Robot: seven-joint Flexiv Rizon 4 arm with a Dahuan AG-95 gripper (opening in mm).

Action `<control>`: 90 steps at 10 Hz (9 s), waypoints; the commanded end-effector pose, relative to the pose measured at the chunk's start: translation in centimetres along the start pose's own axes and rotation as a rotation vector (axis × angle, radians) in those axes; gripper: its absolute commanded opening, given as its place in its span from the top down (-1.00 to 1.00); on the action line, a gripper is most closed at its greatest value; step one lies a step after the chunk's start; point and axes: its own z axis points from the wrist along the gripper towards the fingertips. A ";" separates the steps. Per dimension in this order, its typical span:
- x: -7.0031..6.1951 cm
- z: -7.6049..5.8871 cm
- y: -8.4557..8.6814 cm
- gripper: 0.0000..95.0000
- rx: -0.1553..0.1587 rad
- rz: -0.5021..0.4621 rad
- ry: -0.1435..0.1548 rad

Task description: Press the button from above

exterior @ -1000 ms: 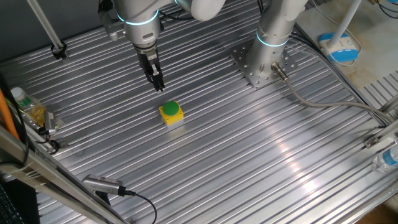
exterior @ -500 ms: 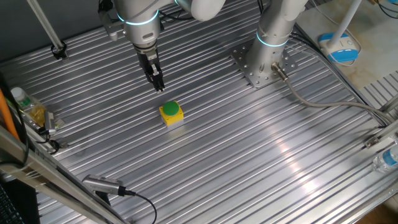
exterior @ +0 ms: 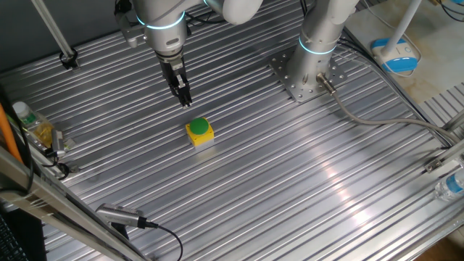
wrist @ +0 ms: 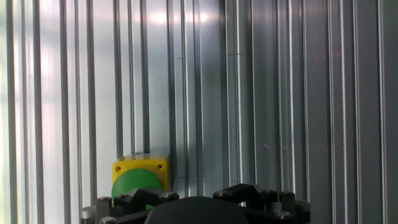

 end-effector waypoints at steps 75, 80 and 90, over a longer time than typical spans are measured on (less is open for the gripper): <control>-2.0 -0.9 3.5 1.00 -0.009 -0.445 -0.011; -2.0 -0.9 3.5 1.00 -0.010 -0.450 -0.006; -1.0 -0.5 7.4 1.00 -0.021 -0.394 -0.006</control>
